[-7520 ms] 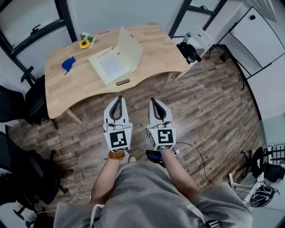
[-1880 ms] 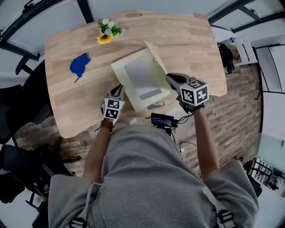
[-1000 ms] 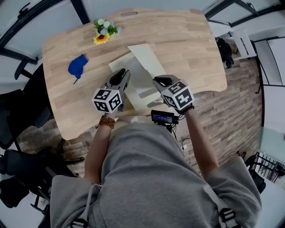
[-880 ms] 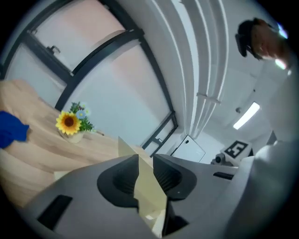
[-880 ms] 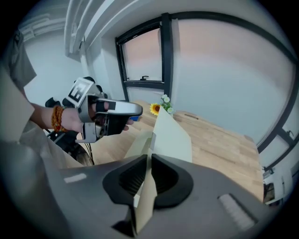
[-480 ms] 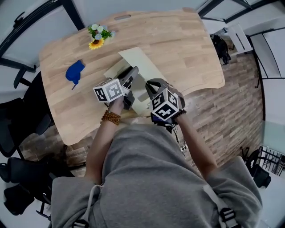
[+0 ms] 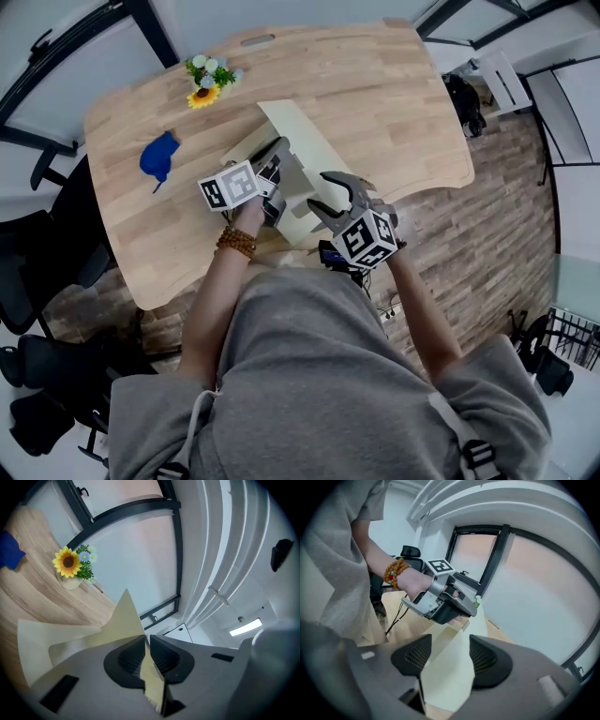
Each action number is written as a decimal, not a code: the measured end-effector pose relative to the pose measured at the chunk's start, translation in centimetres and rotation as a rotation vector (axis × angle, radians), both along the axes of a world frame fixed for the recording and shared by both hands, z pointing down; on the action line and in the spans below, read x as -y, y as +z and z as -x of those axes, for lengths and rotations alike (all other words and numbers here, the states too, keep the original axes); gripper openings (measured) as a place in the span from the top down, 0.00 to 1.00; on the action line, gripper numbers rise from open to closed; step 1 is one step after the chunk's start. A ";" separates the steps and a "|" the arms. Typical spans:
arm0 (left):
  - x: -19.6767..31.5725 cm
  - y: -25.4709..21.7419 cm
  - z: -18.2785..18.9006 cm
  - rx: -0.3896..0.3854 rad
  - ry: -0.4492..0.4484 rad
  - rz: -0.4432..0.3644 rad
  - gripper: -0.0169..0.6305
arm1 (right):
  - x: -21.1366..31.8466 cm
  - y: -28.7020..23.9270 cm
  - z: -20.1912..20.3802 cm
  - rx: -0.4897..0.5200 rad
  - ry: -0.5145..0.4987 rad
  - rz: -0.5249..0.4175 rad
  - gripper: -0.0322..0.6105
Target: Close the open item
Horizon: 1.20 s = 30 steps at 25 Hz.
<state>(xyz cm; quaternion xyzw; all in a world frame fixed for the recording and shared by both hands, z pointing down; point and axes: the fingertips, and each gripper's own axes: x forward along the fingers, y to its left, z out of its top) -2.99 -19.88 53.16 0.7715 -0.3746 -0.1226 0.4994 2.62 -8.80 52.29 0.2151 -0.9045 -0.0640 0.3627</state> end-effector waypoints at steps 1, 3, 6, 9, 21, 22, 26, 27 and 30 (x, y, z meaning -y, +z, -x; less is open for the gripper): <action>0.4 0.0 0.0 -0.021 -0.004 0.007 0.91 | -0.4 -0.1 -0.4 0.013 -0.019 0.002 0.52; 1.6 0.0 0.0 -0.074 -0.016 0.018 0.92 | -1.0 -0.2 -1.3 0.021 -0.052 -0.025 0.47; 3.1 -0.1 -0.7 -0.095 -0.004 0.017 0.92 | -0.9 0.1 -2.9 0.045 -0.017 -0.049 0.47; 4.2 -0.3 -1.8 -0.126 0.002 0.028 0.92 | -0.8 0.3 -3.7 0.069 0.013 -0.050 0.48; 4.9 -1.5 -2.2 -0.211 0.014 0.037 0.91 | 3.3 -1.6 -6.6 0.088 0.286 -0.278 0.92; 4.6 -1.9 -1.7 -0.208 0.016 0.016 0.91 | 3.4 -1.7 -6.7 0.116 0.304 -0.251 0.93; 2.7 -2.3 2.7 -0.167 -0.045 -0.059 0.86 | 4.3 -1.7 -7.0 0.206 0.368 -0.132 0.93; 1.9 -1.5 4.2 -0.136 -0.069 -0.059 0.86 | 4.3 -1.7 -7.0 0.216 0.369 -0.114 0.93; -0.9 3.4 9.1 -0.022 -0.178 0.029 0.86 | 4.4 -1.8 -6.9 0.246 0.361 -0.060 0.93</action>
